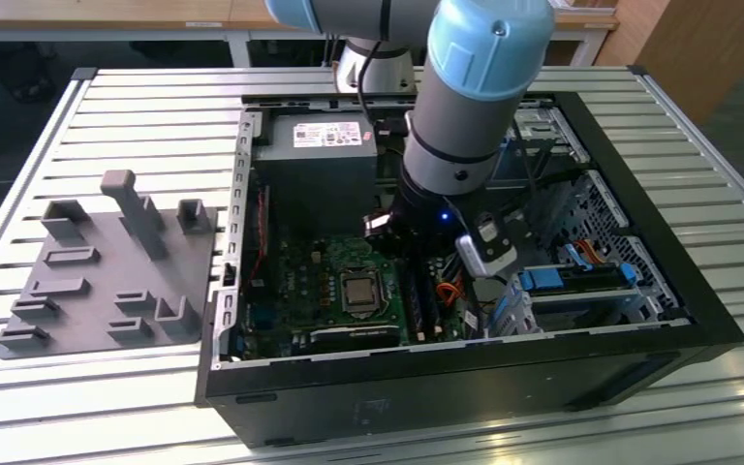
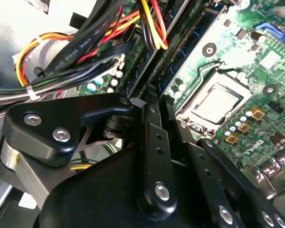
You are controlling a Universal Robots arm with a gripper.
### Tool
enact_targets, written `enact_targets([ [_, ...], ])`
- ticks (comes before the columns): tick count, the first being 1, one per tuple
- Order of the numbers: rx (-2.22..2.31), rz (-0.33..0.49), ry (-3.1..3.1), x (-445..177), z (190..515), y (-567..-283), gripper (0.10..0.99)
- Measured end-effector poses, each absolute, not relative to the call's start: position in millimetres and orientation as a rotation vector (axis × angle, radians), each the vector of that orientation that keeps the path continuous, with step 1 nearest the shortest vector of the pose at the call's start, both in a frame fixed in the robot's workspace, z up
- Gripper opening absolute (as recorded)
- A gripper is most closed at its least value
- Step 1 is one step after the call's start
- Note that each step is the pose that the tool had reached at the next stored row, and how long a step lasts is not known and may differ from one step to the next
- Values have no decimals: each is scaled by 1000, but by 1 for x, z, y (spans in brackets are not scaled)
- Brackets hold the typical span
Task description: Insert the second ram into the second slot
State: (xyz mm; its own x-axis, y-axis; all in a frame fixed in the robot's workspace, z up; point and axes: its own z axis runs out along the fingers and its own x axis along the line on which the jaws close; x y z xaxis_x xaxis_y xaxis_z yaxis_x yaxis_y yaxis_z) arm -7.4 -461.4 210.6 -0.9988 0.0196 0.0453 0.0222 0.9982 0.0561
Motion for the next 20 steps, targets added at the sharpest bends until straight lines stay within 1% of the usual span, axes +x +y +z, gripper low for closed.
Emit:
enact_targets([
  [15, -32, -86, -3095, -7, 237, -461, 208],
  [17, -32, -87, -3095, -7, 237, -461, 196],
  [18, -32, -86, -3095, -7, 237, -461, 129],
  [19, -32, -86, -3095, -7, 238, -461, 106],
  [20, -32, -86, -3095, -7, 237, -461, 106],
])
